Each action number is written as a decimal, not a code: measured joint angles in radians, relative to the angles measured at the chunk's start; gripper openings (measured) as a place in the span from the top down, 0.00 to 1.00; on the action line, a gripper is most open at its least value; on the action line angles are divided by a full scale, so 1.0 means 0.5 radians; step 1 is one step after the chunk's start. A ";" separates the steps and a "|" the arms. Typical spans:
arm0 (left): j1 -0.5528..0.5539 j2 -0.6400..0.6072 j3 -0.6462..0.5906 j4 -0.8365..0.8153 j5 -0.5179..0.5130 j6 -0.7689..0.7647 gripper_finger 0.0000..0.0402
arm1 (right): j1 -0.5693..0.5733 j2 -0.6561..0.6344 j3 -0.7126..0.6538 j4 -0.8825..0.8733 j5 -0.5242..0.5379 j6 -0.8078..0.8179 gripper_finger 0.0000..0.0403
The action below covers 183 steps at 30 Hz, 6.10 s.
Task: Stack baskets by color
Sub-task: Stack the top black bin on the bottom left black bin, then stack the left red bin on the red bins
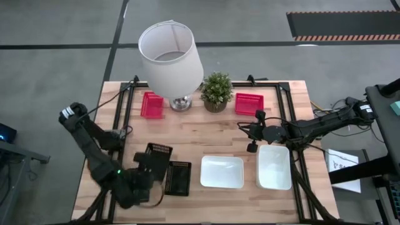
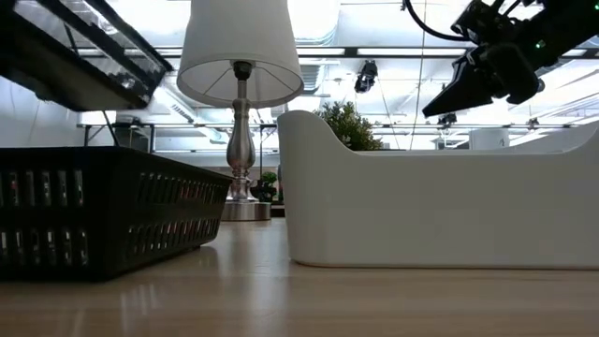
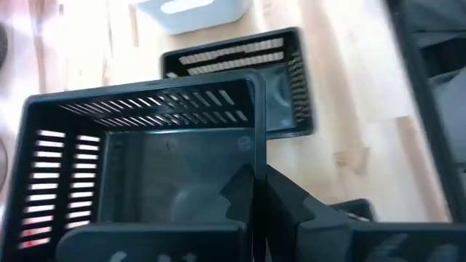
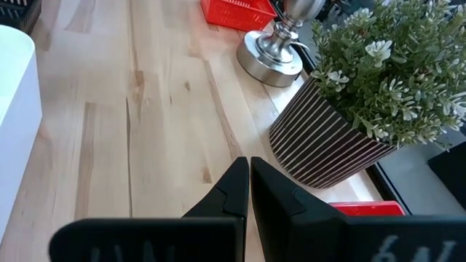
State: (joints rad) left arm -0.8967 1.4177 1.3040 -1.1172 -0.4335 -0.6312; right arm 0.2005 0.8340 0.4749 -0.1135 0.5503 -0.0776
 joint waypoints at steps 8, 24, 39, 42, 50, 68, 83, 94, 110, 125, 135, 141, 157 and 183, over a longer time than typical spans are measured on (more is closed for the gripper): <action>-0.286 0.361 0.394 -0.357 0.054 -0.421 1.00 | 0.001 -0.001 -0.005 0.001 -0.004 0.051 0.98; -0.590 0.893 0.855 -0.804 0.110 -1.151 1.00 | 0.001 -0.001 -0.062 0.060 -0.008 0.034 0.98; -0.617 0.904 0.701 -0.736 0.019 -1.345 1.00 | 0.001 -0.001 -0.067 0.093 -0.006 -0.071 0.98; -0.619 0.904 0.658 -0.640 0.014 -1.344 1.00 | 0.001 0.000 -0.067 0.092 -0.006 -0.071 0.98; -0.619 0.904 0.541 -0.541 0.016 -1.344 1.00 | 0.001 -0.001 -0.067 0.093 -0.006 -0.070 0.98; -0.619 0.904 0.451 -0.484 0.018 -1.344 0.99 | 0.001 -0.001 -0.067 0.093 -0.006 -0.060 0.98; -0.615 0.902 0.466 -0.506 0.172 -1.343 0.73 | 0.001 -0.001 -0.067 0.093 -0.006 -0.057 0.98; -0.514 0.729 0.594 -0.505 0.185 -1.342 0.73 | 0.000 0.000 -0.067 0.092 -0.015 -0.054 0.98; -0.509 0.701 0.294 -0.238 0.190 -1.289 0.97 | 0.000 -0.001 -0.067 0.089 -0.016 -0.053 0.98; -0.423 0.624 0.235 -0.222 0.110 -1.291 0.97 | 0.000 -0.001 -0.076 0.088 -0.017 -0.029 0.98; 0.072 0.336 0.130 -0.206 -0.028 -1.032 0.97 | 0.012 -0.001 -0.077 0.089 -0.016 -0.047 0.98; 0.353 0.115 -0.096 -0.198 -0.048 -0.468 0.97 | 0.032 -0.001 -0.077 0.089 -0.015 -0.056 0.98; 1.462 -0.500 -1.024 0.462 -0.050 -0.276 0.97 | 0.036 -0.004 -0.076 0.088 -0.015 -0.070 0.98; 2.081 -0.451 -1.051 0.461 -0.052 1.465 0.70 | 0.035 -0.004 -0.074 0.088 -0.015 -0.054 0.98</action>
State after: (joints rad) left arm 0.1440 1.1923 0.7786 -0.8866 -0.4593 0.1011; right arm 0.2180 0.8318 0.4377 -0.0696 0.5427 -0.1047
